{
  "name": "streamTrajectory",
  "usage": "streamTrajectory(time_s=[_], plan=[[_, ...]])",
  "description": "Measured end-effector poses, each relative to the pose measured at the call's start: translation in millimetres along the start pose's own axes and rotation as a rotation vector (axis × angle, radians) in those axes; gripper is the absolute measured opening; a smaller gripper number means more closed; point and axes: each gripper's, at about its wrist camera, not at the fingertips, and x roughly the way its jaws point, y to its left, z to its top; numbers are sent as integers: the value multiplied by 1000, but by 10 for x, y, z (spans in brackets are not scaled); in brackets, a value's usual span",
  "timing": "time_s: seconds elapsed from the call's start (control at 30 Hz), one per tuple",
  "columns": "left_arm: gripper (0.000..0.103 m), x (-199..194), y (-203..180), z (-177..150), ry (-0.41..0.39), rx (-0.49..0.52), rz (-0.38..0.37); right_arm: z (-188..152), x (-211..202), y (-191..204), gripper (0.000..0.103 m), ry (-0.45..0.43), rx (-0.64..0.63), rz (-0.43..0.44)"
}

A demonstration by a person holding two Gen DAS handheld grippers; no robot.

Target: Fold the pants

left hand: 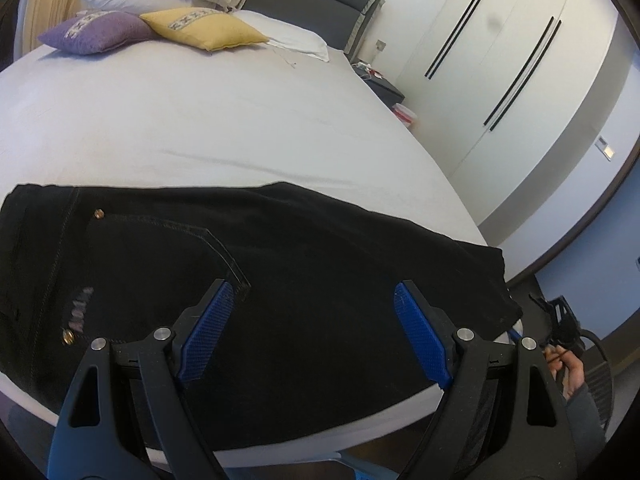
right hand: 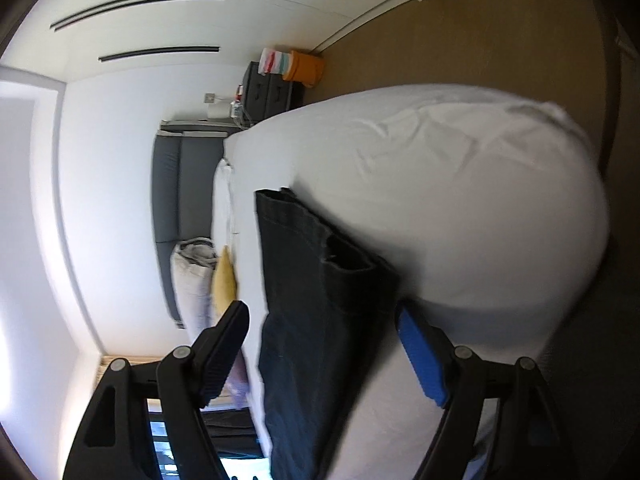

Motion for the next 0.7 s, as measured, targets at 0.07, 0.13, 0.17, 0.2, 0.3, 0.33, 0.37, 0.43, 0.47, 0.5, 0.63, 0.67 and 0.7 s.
streamTrajectory(time_s=[0.07, 0.13, 0.17, 0.2, 0.3, 0.33, 0.37, 0.43, 0.47, 0.5, 0.63, 0.67, 0.7], plan=[[83, 34, 9, -35, 9, 1, -7, -16, 106, 16, 71, 27, 9, 27], [83, 54, -14, -73, 18, 6, -19, -37, 185, 13, 64, 31, 15, 36], [83, 86, 45, -81, 21, 9, -24, -39, 211, -14, 62, 20, 27, 55], [83, 91, 49, -78, 23, 13, -29, -37, 210, -53, 56, 13, 50, 74], [83, 95, 37, -124, 27, 19, -42, -4, 233, -187, 37, -15, 123, 136], [83, 100, 28, -135, 29, 17, -47, 1, 229, -206, 32, -20, 132, 147], [83, 132, 70, -127, 32, 12, -50, 3, 225, -222, 29, -23, 132, 148], [83, 166, 86, -145, 40, 0, -54, -1, 215, -226, 20, -26, 124, 139], [83, 184, 91, -154, 43, -7, -57, -4, 204, -222, 19, -31, 119, 134], [83, 194, 96, -158, 47, -12, -59, -5, 198, -210, 17, -35, 113, 131], [83, 251, 44, -156, 58, -7, -77, -5, 162, -114, 10, -56, 64, 96], [83, 277, 3, -152, 62, -3, -82, -4, 168, -66, 10, -63, 46, 82], [83, 286, -15, -158, 64, -1, -90, -3, 171, -28, 9, -69, 31, 72]])
